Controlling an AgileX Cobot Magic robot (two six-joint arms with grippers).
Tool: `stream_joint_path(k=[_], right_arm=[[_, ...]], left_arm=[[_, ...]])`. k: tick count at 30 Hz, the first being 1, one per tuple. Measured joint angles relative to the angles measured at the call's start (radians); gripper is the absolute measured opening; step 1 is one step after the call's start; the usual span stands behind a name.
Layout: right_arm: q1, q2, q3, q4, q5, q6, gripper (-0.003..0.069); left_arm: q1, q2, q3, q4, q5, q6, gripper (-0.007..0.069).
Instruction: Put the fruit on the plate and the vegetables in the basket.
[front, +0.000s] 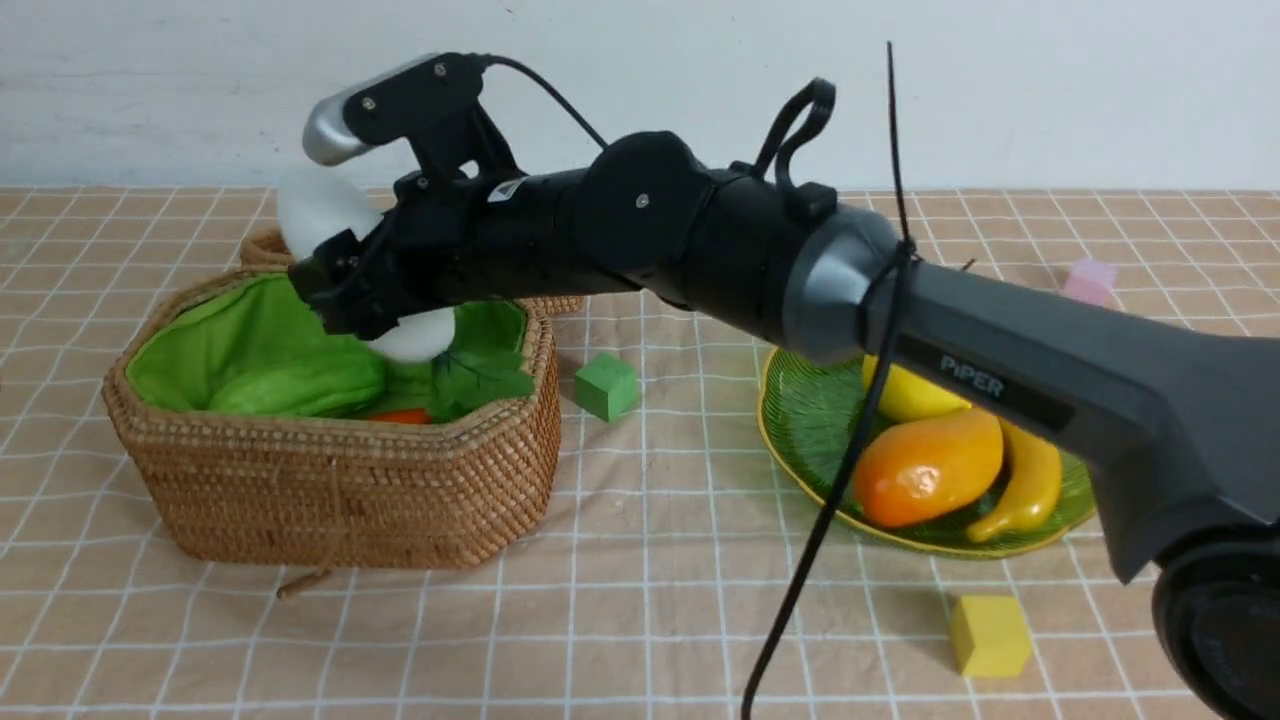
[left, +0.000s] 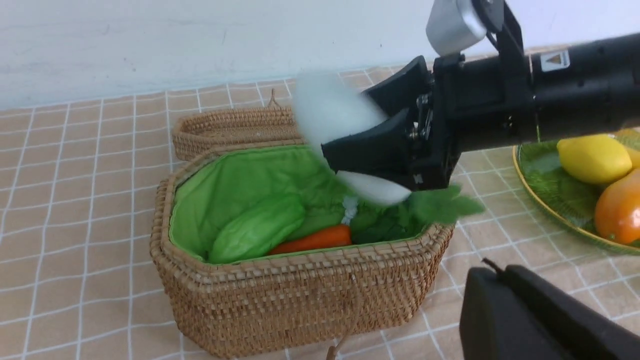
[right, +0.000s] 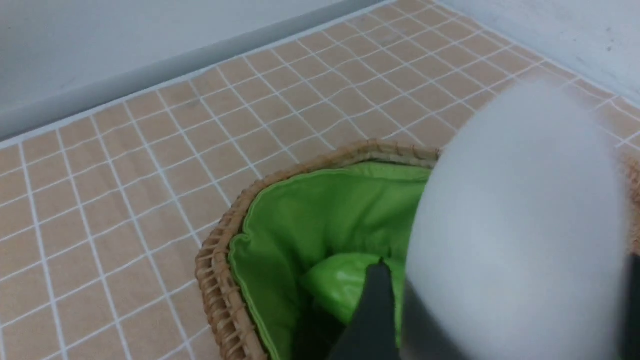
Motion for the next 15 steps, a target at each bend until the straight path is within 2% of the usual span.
stream_joint_path(k=[2,5,7,8,9,10,11,12,15], right_arm=[[-0.003,-0.014,0.000,-0.003,0.028,0.018,0.0671],[-0.021,-0.063,0.000,-0.038,0.144,0.078,0.0667],[-0.052,-0.157,0.000,-0.109,0.349,0.217,0.0607],[-0.055,-0.166,0.000,-0.115,0.349,0.231,0.0600],[-0.074,-0.209,0.000,-0.151,0.431,0.301,0.0557],[-0.103,-0.270,0.000,-0.206,0.557,0.396,0.0482],[-0.125,-0.312,0.000,-0.246,0.633,0.451,0.0419],[-0.134,-0.327,0.000,-0.262,0.663,0.469,0.0391],[-0.195,-0.436,0.000,-0.388,0.877,0.551,0.0140]], left_arm=[[0.000,-0.004,0.000,-0.001,0.000,0.000,0.0008],[0.000,-0.006,0.000,-0.015,-0.002,0.001,0.0008],[0.000,-0.017,0.000,-0.039,-0.031,0.018,0.0008],[0.000,-0.018,0.000,-0.041,-0.035,0.020,0.0008],[0.000,-0.029,0.002,-0.052,-0.055,0.027,0.0008],[0.000,-0.063,0.014,-0.066,-0.096,0.036,0.0008],[0.000,-0.094,0.038,-0.077,-0.137,0.039,0.0008],[0.000,-0.108,0.043,-0.079,-0.143,0.039,0.0008],[0.000,-0.258,0.174,-0.117,-0.273,0.043,0.0008]])
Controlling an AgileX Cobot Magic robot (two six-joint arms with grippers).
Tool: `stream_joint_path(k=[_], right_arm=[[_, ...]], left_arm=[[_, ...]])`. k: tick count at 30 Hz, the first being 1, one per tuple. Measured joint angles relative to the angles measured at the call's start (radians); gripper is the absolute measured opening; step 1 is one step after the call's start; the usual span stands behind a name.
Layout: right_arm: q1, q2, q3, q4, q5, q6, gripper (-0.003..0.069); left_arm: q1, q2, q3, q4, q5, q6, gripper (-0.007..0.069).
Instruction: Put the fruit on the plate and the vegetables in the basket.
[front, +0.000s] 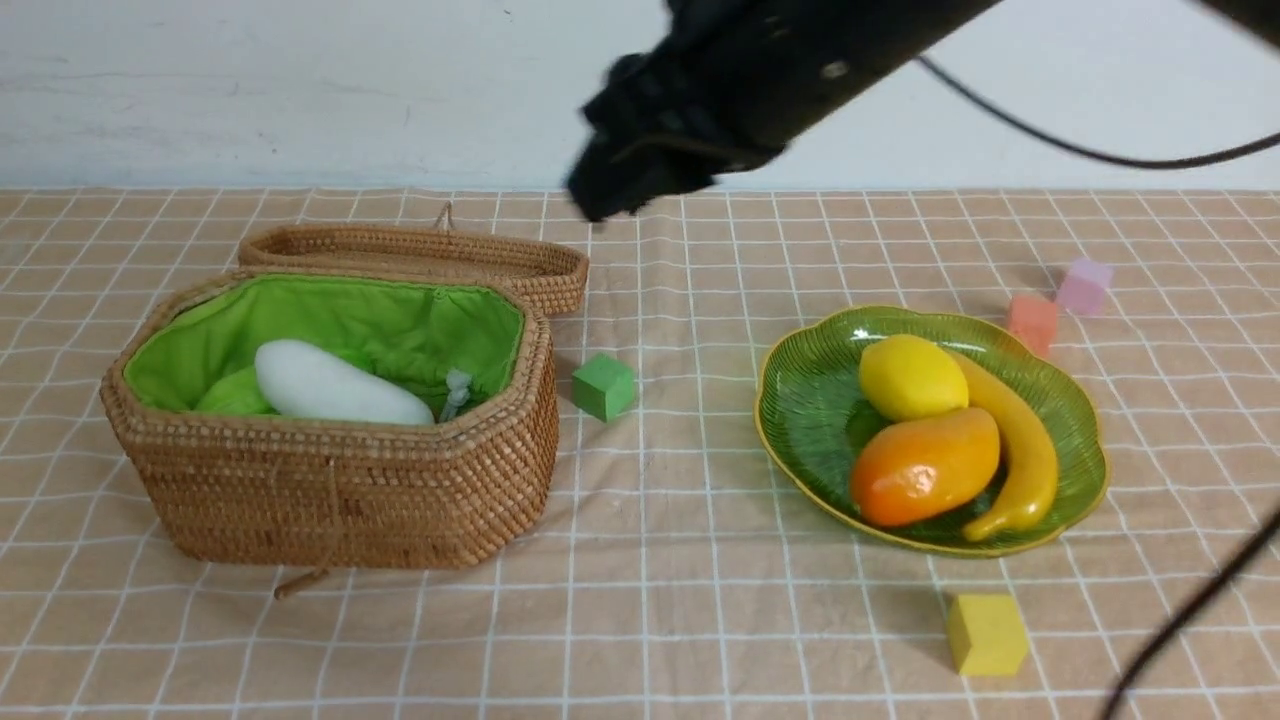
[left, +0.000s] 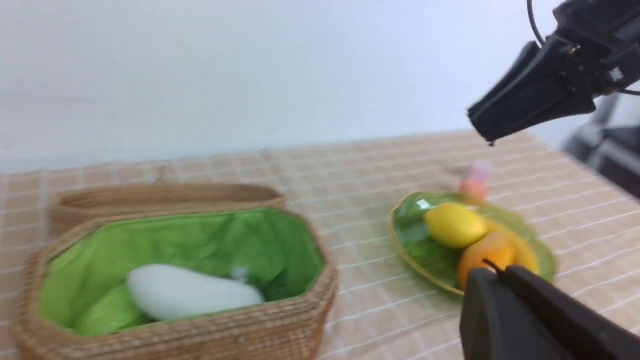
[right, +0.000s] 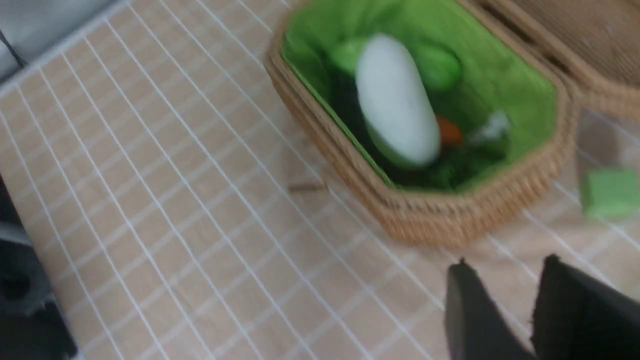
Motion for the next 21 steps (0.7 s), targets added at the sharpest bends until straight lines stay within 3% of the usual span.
stream_joint_path(k=[3,7,11,21], right_arm=[[-0.030,-0.093,0.053,-0.072,0.041,0.072,0.0000],[-0.034,-0.237,0.190,-0.158,0.050,0.143,-0.0004],[-0.034,-0.509,0.499,-0.226,0.054,0.260,0.0003],[-0.034,-0.983,1.041,-0.267,-0.015,0.515,0.0003]], left_arm=[[0.000,-0.126,0.133,-0.029,-0.106,0.000,0.0008],[0.000,-0.228,0.267,-0.047,-0.225,0.000,0.0008],[0.000,-0.299,0.404,-0.049,-0.325,0.000,0.0008],[0.000,-0.304,0.509,-0.050,-0.324,0.000,0.0013]])
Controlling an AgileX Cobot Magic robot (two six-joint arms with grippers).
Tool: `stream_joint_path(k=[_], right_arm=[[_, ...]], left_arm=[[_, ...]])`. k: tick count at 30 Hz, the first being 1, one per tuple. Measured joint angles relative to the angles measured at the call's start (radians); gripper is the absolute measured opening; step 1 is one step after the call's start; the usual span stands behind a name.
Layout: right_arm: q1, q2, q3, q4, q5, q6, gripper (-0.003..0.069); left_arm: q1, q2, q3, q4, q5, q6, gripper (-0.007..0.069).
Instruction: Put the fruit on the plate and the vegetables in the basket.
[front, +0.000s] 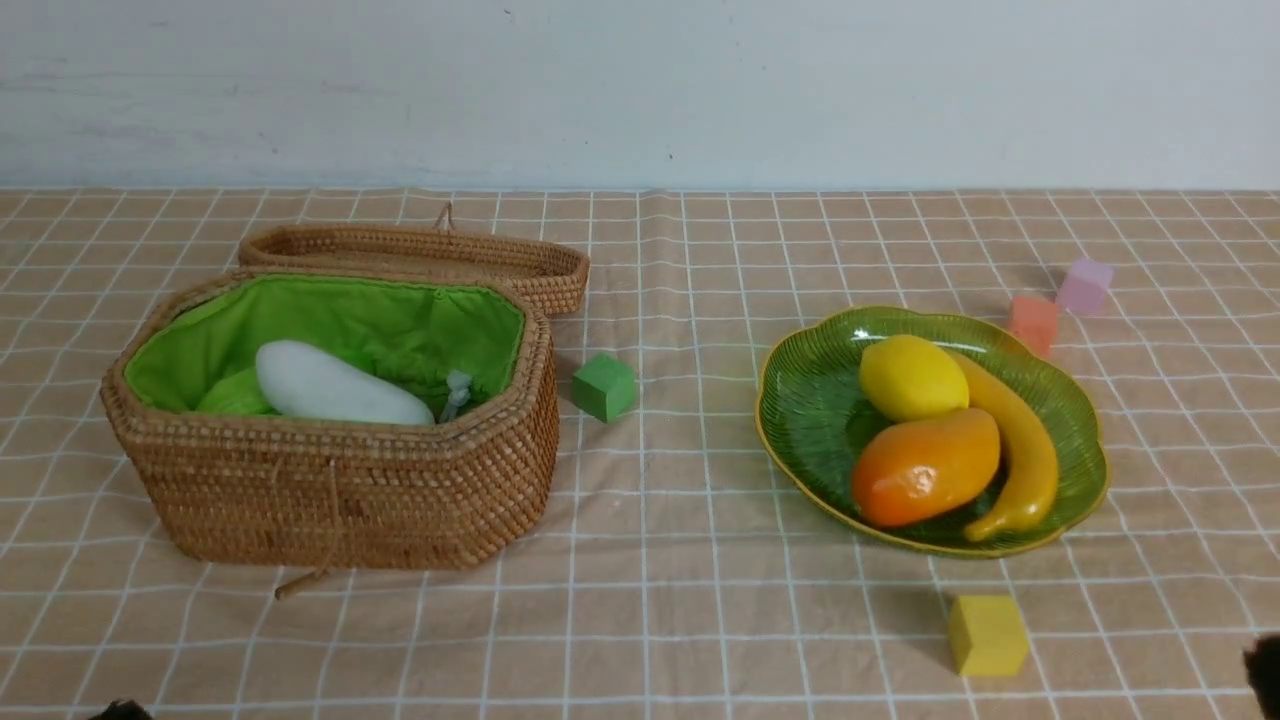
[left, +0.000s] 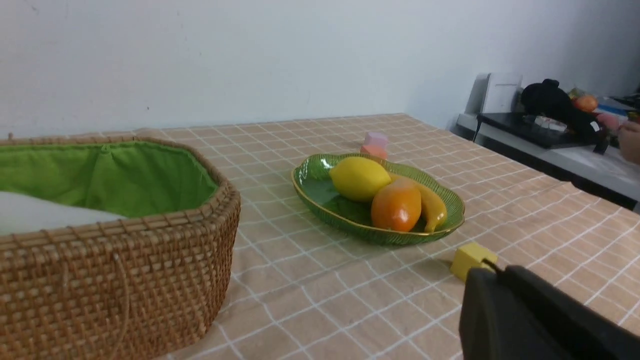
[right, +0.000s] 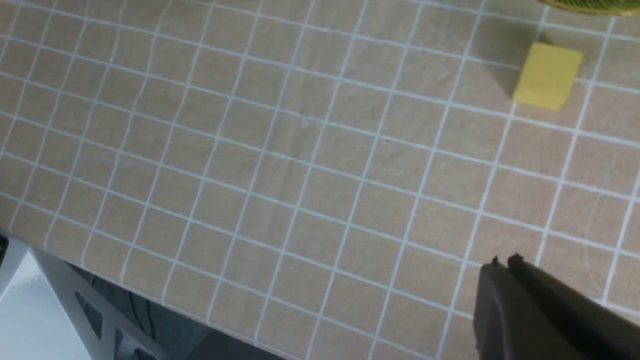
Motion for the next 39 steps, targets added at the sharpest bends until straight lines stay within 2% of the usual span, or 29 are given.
stream_joint_path(k=[6,14,17,19,21,25,26,29,32,39], right_arm=[[0.000,-0.199,0.213,-0.019,-0.065,0.034,0.0008],[0.000,-0.320,0.282,-0.019,0.017,0.037,0.0013],[-0.013,-0.358,0.291,-0.056,0.020,0.036,0.0013],[-0.038,-0.392,0.304,-0.076,-0.030,0.019,0.0008],[-0.164,-0.494,0.401,-0.103,-0.246,-0.079,-0.0008],[-0.342,-0.656,0.625,-0.102,-0.544,-0.214,-0.0008],[-0.342,-0.663,0.640,-0.101,-0.559,-0.214,-0.0008],[-0.418,-0.769,0.859,-0.104,-0.734,-0.241,-0.0008],[-0.442,-0.797,0.970,-0.104,-0.785,-0.244,-0.0008],[-0.449,-0.799,0.974,-0.101,-0.796,-0.244,-0.0008]], left_arm=[[0.000,0.000,0.006,0.000,0.074,0.002,0.0018],[0.000,0.000,0.006,-0.001,0.143,0.002,0.0022],[0.000,0.000,0.006,-0.002,0.166,0.003,0.0024],[0.000,0.000,0.006,-0.003,0.177,0.003,0.0026],[0.000,0.000,0.006,-0.003,0.196,0.003,0.0029],[0.000,0.000,0.006,-0.003,0.220,0.003,0.0033],[0.000,0.000,0.006,-0.003,0.222,0.003,0.0034],[0.000,0.000,0.006,-0.003,0.237,0.003,0.0037],[0.000,0.000,0.006,-0.003,0.247,0.003,0.0040],[0.000,0.000,0.006,-0.004,0.251,0.003,0.0040]])
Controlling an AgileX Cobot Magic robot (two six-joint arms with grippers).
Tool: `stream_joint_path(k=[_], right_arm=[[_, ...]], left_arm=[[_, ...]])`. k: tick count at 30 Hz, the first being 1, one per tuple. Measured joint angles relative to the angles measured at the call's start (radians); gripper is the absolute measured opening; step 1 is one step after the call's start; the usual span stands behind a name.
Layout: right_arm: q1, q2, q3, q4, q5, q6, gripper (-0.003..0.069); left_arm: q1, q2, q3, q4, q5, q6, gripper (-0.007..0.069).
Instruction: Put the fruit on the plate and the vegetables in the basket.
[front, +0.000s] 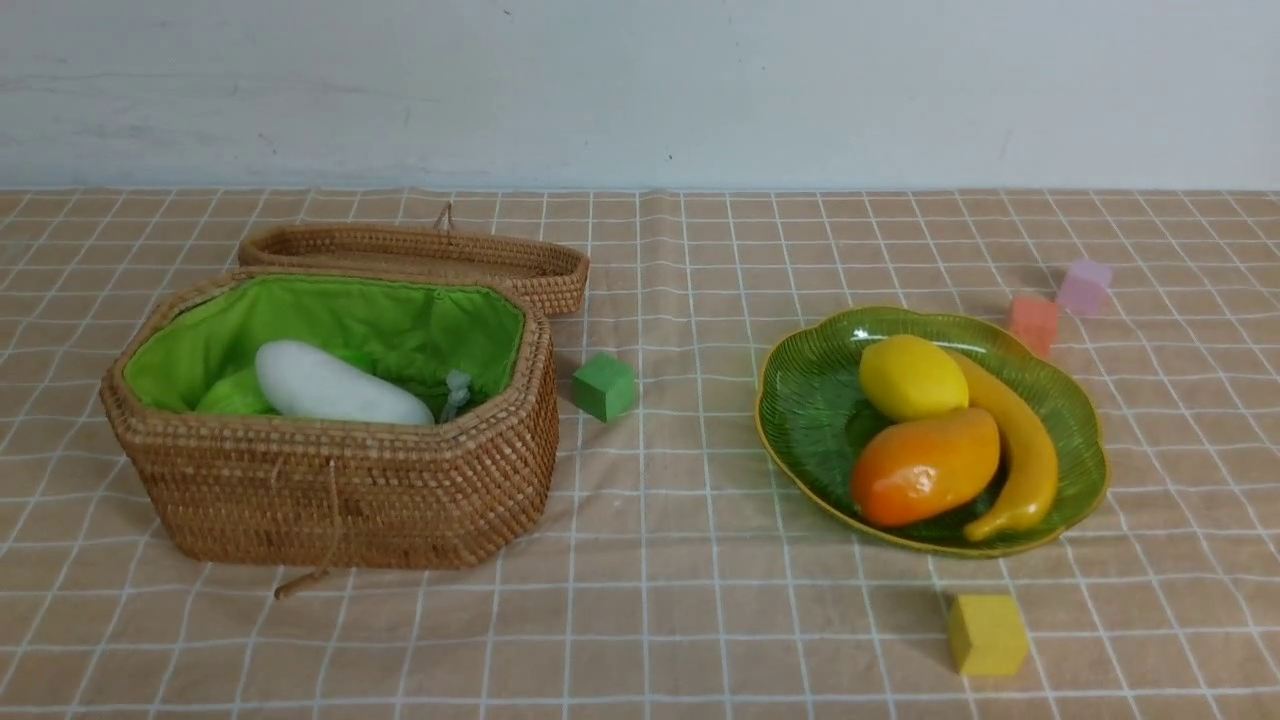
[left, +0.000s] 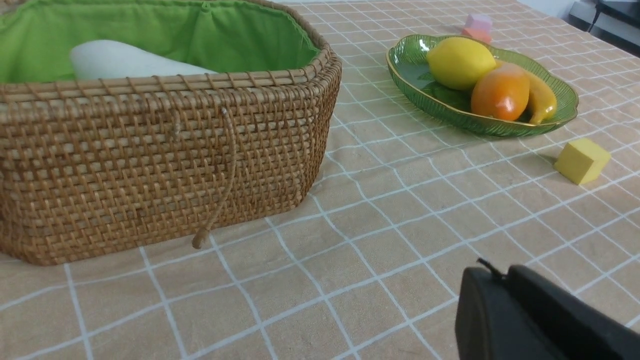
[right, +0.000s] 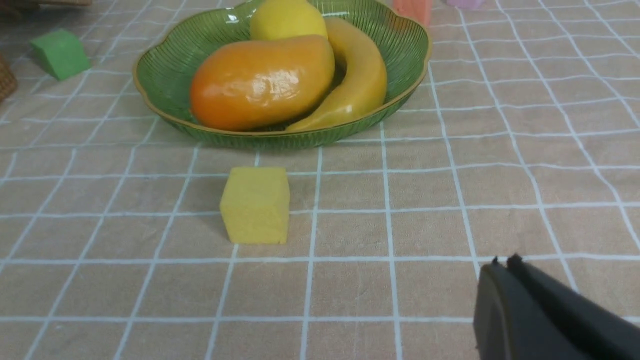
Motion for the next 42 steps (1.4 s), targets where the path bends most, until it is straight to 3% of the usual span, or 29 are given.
stream_joint_path(k=[23,26,28,29,33,37,42], right_arm=[[0.000,0.000,0.000,0.001,0.000,0.000,-0.0006],[0.000,0.000,0.000,0.001,0.000,0.000,-0.0003],[0.000,0.000,0.000,0.001,0.000,-0.004,-0.0002],[0.000,0.000,0.000,0.001,0.000,-0.004,-0.0002],[0.000,0.000,0.000,0.004,0.000,-0.007,0.0001],[0.000,0.000,0.000,0.004,0.000,-0.007,0.0004],[0.000,0.000,0.000,0.004,0.000,-0.007,0.0005]], left_arm=[[0.022,0.000,0.005,0.012,-0.001,0.004,0.0057],[0.199,-0.020,0.005,-0.069,-0.084,0.038,-0.0009],[0.332,-0.022,0.006,-0.167,-0.127,0.114,-0.0013],[0.347,-0.022,0.007,-0.179,-0.132,0.125,-0.0013],[0.646,-0.022,0.060,-0.495,-0.231,0.461,-0.0013],[0.731,-0.022,0.147,-0.620,-0.258,0.565,-0.0013],[0.733,-0.022,0.179,-0.638,-0.147,0.464,-0.0013]])
